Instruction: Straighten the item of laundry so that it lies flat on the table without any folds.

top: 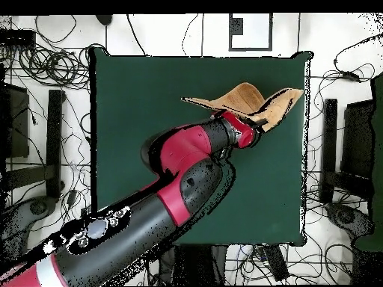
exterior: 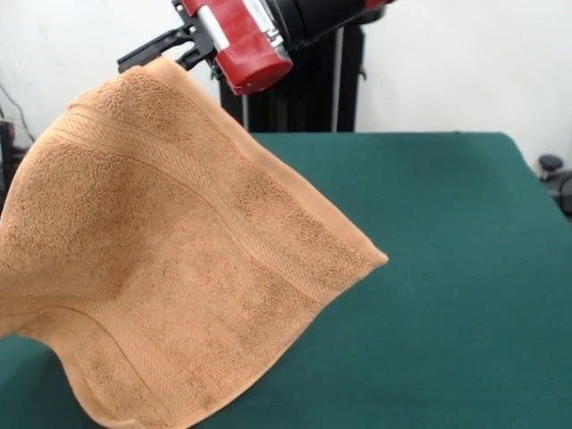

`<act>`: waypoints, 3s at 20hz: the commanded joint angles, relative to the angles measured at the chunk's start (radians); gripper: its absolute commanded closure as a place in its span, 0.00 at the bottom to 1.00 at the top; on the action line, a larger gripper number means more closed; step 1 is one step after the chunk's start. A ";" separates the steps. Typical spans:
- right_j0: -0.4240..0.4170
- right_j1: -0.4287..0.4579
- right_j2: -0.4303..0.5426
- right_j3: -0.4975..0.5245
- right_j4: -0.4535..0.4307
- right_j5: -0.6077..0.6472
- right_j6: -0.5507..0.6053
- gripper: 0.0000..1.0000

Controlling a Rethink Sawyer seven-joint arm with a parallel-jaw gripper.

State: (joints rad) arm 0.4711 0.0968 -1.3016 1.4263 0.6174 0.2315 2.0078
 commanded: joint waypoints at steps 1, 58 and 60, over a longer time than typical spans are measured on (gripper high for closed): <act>0.055 0.049 0.017 0.043 0.074 0.111 0.344 1.00; 0.249 0.193 0.094 0.165 0.190 0.186 0.826 1.00; 0.246 0.181 0.115 0.168 0.203 0.171 0.822 1.00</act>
State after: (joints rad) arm 0.7067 0.2627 -1.3571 1.5986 0.7289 0.4654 2.4734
